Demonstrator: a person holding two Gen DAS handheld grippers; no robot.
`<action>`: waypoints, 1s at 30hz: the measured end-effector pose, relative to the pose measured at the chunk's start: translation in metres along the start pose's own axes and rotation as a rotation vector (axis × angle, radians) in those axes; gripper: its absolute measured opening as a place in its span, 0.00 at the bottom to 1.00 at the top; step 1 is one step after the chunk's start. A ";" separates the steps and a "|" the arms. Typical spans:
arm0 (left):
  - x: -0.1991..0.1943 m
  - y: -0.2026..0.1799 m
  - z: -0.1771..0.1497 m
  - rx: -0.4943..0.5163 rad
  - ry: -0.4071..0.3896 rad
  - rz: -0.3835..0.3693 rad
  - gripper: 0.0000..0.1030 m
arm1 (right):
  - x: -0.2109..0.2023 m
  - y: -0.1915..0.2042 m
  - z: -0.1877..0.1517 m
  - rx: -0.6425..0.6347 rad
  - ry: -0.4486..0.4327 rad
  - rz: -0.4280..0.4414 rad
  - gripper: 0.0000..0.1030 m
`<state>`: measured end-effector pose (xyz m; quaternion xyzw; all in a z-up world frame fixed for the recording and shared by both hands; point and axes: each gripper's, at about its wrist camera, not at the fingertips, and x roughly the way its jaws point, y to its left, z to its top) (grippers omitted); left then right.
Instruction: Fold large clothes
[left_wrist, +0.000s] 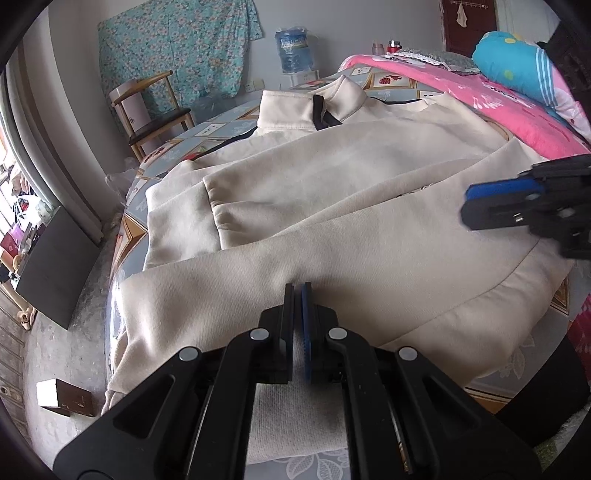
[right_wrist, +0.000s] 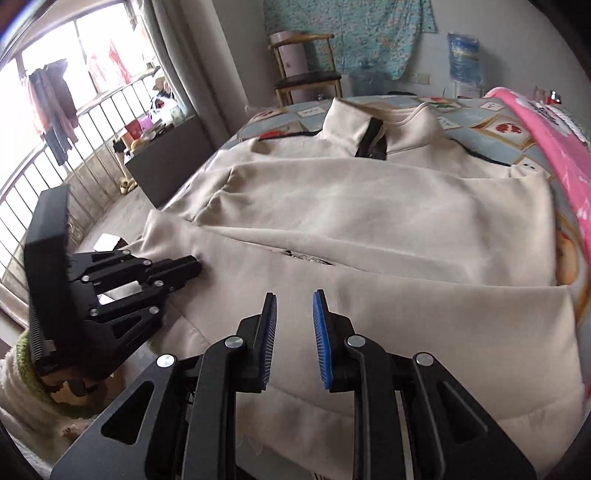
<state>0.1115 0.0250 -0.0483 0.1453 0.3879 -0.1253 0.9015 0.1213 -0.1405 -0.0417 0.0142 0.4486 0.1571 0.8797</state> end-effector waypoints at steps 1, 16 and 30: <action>0.000 0.001 -0.001 -0.004 -0.004 -0.007 0.04 | 0.006 0.000 0.000 -0.008 0.000 -0.013 0.15; -0.008 -0.044 0.000 0.046 0.001 -0.345 0.06 | 0.008 -0.013 0.006 0.077 0.014 0.050 0.12; -0.032 -0.010 -0.011 -0.072 -0.018 -0.333 0.07 | 0.007 -0.009 0.005 0.065 0.012 0.033 0.12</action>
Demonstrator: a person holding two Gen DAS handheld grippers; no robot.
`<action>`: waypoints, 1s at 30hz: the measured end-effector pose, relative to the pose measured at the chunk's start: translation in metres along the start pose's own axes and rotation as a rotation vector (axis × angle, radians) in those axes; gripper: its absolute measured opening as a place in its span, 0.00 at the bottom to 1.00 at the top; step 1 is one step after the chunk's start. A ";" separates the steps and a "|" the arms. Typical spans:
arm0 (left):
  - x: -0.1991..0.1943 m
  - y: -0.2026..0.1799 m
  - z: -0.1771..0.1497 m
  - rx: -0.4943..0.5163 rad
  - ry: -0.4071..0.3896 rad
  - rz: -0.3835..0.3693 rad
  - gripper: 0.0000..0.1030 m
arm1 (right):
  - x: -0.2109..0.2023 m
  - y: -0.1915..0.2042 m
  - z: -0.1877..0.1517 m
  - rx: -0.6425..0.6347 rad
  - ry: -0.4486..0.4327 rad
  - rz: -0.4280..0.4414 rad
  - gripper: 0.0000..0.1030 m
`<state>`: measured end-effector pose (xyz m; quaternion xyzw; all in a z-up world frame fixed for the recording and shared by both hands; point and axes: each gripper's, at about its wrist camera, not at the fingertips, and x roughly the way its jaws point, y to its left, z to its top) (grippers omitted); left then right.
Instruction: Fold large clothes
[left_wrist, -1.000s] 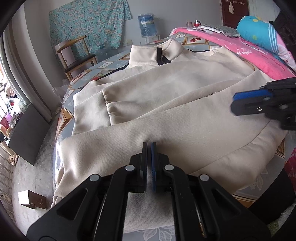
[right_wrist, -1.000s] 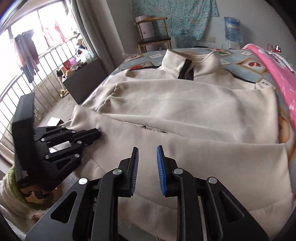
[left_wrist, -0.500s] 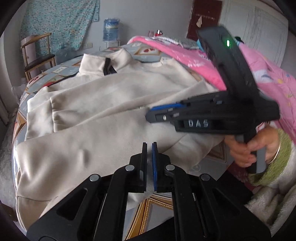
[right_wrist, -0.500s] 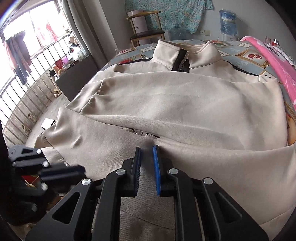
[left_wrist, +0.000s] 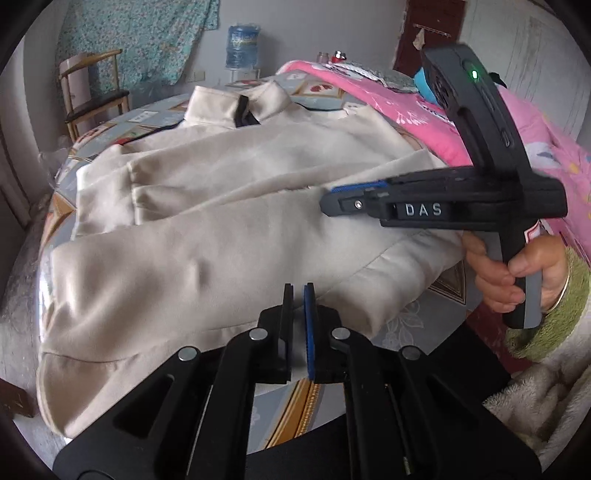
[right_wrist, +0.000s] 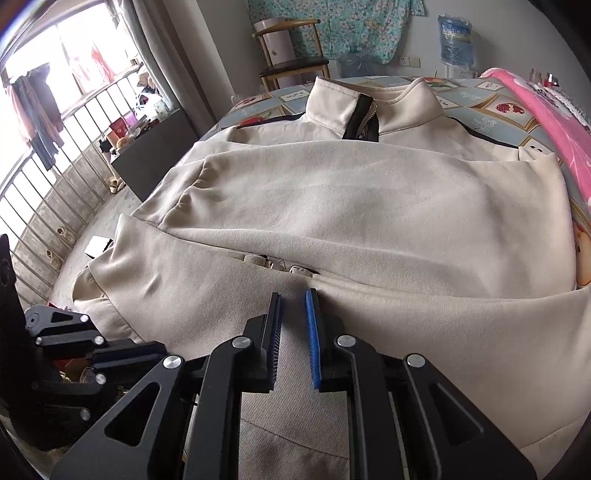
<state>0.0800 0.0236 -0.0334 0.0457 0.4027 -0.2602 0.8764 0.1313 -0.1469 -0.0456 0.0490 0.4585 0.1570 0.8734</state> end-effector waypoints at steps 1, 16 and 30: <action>-0.008 0.006 -0.001 -0.015 -0.021 0.015 0.07 | 0.000 0.000 0.000 0.000 -0.001 0.000 0.12; -0.068 0.134 -0.080 -0.477 -0.015 0.143 0.02 | 0.001 -0.002 -0.002 0.008 -0.009 0.013 0.12; -0.121 0.144 -0.076 -0.437 -0.113 0.259 0.07 | 0.001 -0.003 0.000 0.013 -0.003 0.021 0.12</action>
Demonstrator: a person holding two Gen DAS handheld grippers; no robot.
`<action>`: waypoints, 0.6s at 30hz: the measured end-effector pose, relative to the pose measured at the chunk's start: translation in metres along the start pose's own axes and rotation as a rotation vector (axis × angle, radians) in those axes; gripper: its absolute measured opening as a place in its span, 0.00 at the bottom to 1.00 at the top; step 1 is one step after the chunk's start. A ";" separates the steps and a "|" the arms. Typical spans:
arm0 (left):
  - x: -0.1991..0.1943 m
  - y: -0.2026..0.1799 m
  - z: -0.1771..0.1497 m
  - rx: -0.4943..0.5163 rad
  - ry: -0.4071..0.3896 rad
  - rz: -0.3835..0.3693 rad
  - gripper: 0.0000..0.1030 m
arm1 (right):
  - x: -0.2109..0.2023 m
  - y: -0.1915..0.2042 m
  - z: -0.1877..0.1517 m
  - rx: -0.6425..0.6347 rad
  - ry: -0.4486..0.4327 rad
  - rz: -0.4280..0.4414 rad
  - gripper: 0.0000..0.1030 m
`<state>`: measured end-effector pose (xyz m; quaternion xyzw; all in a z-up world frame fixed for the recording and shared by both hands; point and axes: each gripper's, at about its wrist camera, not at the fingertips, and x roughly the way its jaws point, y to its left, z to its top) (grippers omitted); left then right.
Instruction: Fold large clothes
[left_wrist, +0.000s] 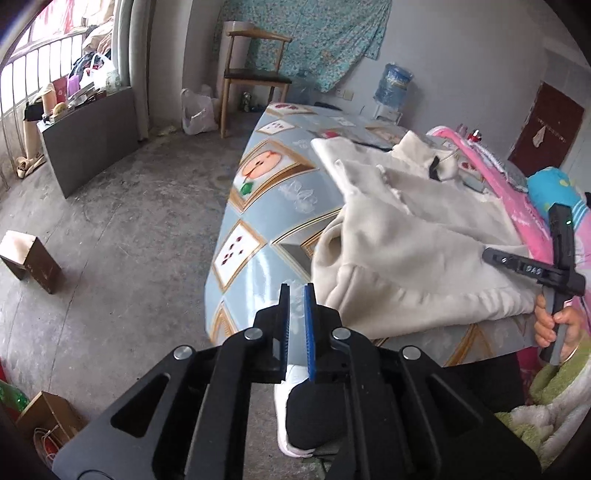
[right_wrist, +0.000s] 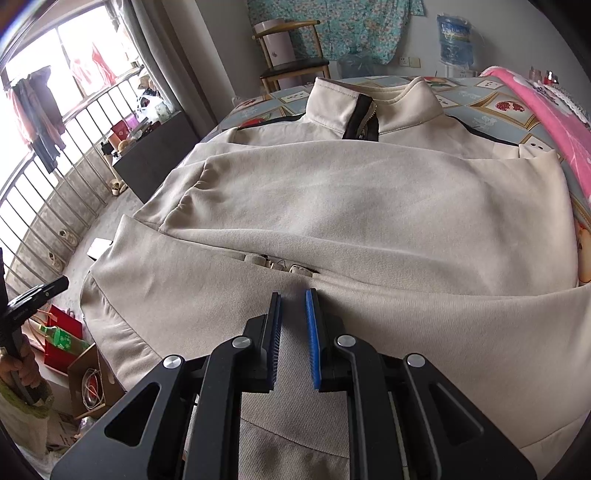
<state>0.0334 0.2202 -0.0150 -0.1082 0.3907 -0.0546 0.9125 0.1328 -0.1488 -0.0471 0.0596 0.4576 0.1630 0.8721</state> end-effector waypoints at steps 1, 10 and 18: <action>0.000 -0.008 0.004 0.010 -0.010 -0.030 0.07 | -0.002 0.000 0.001 0.001 0.004 0.001 0.12; 0.062 -0.100 0.027 0.173 0.036 -0.144 0.11 | -0.083 -0.027 -0.021 0.052 -0.084 -0.107 0.15; 0.100 -0.101 0.018 0.212 0.104 -0.047 0.12 | -0.086 -0.097 -0.069 0.214 -0.015 -0.314 0.14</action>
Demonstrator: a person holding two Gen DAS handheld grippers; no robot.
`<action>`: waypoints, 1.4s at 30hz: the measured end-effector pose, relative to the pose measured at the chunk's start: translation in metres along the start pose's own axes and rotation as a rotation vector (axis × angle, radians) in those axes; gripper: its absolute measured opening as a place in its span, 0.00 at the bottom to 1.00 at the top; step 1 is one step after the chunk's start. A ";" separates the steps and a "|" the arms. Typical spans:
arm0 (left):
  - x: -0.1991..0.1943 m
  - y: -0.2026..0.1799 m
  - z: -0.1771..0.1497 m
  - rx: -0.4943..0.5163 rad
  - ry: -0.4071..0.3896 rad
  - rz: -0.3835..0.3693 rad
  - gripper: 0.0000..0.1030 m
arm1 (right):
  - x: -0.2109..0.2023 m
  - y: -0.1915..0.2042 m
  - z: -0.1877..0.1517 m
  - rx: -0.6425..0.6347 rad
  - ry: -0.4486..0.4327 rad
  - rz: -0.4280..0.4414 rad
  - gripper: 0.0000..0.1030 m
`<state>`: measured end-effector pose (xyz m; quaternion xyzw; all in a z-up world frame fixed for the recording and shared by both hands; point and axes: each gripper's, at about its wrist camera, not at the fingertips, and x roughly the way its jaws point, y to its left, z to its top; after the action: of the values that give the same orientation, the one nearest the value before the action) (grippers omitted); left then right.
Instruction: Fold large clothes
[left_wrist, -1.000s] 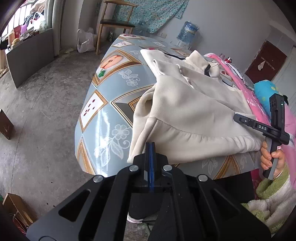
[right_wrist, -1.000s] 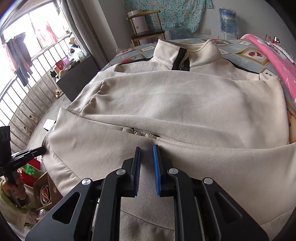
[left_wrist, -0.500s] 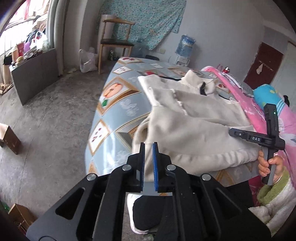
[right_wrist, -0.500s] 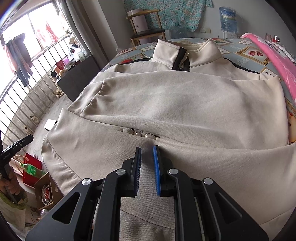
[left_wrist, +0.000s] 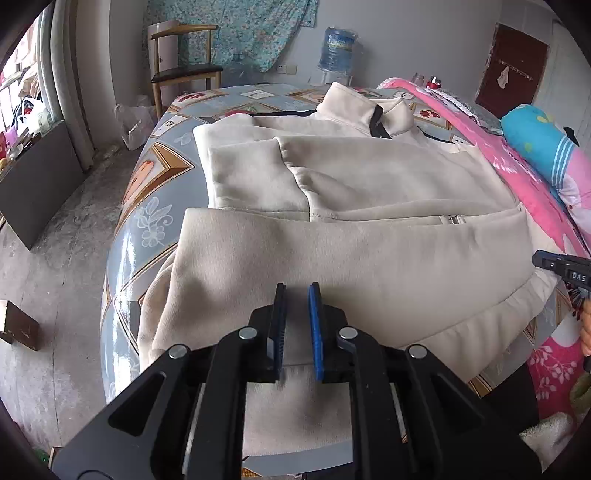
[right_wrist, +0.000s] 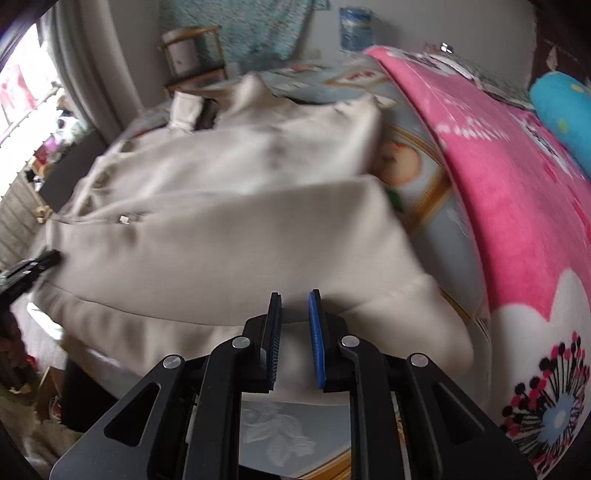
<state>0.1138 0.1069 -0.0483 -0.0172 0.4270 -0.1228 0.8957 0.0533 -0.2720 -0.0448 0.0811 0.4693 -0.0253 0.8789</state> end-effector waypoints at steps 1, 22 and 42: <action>0.000 0.001 0.000 -0.001 0.003 0.002 0.12 | -0.001 -0.003 0.001 0.014 0.007 0.007 0.14; -0.005 -0.110 -0.014 0.228 0.091 -0.172 0.52 | -0.008 0.106 -0.020 -0.275 0.049 0.166 0.40; 0.012 -0.061 0.212 0.073 -0.109 -0.034 0.77 | 0.030 0.050 0.233 -0.003 0.125 0.265 0.69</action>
<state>0.2722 0.0295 0.0854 0.0018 0.3727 -0.1522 0.9154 0.2670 -0.2609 0.0639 0.1423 0.5084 0.0966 0.8438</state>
